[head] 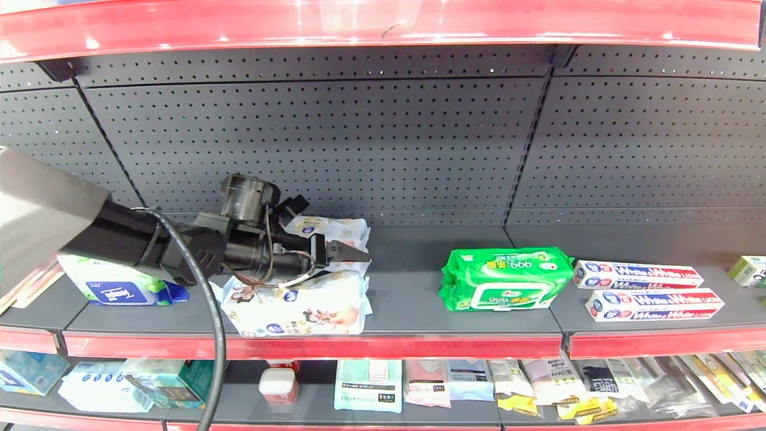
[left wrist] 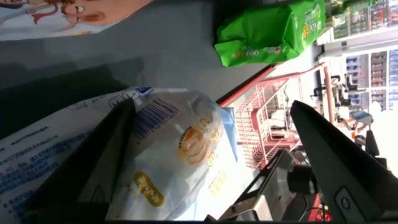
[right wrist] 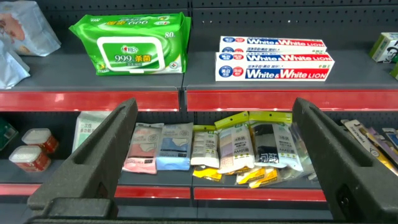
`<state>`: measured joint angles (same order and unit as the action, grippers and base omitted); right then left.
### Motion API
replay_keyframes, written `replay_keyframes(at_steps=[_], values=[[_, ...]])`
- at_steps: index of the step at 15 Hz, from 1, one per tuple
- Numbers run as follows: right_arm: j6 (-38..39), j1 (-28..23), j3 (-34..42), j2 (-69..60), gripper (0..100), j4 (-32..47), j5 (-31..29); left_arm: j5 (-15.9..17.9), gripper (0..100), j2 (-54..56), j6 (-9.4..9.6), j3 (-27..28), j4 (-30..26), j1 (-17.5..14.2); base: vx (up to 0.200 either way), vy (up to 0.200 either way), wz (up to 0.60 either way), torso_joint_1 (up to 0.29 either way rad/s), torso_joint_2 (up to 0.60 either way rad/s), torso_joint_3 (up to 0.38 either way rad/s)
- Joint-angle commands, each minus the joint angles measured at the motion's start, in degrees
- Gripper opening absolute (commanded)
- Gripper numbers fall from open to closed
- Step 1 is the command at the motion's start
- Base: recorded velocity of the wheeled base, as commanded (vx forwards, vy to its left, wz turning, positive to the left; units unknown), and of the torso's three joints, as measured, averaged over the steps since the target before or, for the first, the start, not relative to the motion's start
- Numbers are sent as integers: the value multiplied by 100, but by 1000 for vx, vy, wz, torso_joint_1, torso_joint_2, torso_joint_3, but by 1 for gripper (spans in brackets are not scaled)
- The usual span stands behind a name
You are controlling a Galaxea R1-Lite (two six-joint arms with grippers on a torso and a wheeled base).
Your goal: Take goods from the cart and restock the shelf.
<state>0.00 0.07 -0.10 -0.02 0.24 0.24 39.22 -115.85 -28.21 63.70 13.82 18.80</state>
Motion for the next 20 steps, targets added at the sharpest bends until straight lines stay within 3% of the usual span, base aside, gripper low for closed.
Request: replay_keyframes(at_steps=[1,9,13,16,19,20], values=[[0,1,10,2,100,2,2,-2,100,18,0,-6,-3,1,0,0,0,0,0,0],[0,1,1,2,100,2,2,7,100,203,8,-6,-3,-60,0,0,0,0,0,0],[0,1,1,2,100,2,2,-28,100,502,334,-103,-3,-166,0,0,0,0,0,0],[0,1,1,2,100,2,2,-63,100,871,905,-542,-38,-201,0,0,0,0,0,0],[0,1,1,2,100,2,2,-406,100,1302,1837,-683,-583,-394,0,0,0,0,0,0],[0,1,1,2,100,2,2,-564,100,1504,2294,-692,-723,-535,0,0,0,0,0,0]])
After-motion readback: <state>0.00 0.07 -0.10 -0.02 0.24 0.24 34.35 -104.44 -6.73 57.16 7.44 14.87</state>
